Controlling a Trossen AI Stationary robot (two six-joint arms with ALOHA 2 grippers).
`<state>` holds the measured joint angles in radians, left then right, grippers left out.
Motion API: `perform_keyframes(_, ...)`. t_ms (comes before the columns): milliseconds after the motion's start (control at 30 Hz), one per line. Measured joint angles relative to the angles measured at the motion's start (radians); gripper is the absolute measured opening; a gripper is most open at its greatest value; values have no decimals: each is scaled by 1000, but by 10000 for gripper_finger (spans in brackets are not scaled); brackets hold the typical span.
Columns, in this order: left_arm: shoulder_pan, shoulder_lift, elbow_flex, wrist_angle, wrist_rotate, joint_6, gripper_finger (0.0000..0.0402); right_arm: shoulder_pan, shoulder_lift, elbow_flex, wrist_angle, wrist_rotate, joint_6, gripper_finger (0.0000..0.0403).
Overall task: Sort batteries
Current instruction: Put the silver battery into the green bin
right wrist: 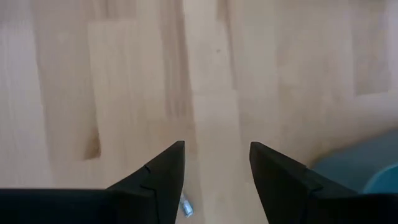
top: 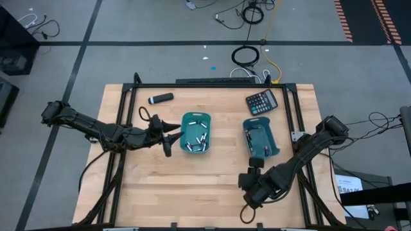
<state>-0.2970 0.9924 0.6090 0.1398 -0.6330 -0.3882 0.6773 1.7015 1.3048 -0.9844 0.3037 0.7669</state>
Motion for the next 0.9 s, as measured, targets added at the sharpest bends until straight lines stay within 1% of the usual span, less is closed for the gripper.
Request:
perform_keyframes(333, 0, 0, 0, -1, 0, 1, 187, 15, 91, 0, 12, -196, -20, 171)
perform_keyframes(500, 0, 0, 0, -1, 0, 2, 187, 45, 148, 0, -11, -218, -26, 171)
perform_keyframes(733, 0, 0, 0, 0, 1, 8, 187, 73, 176, 0, -109, -223, -24, 171)
perform_keyframes(900, 0, 0, 0, 0, 1, 8, 187, 70, 191, 0, -112, -221, -46, 171)
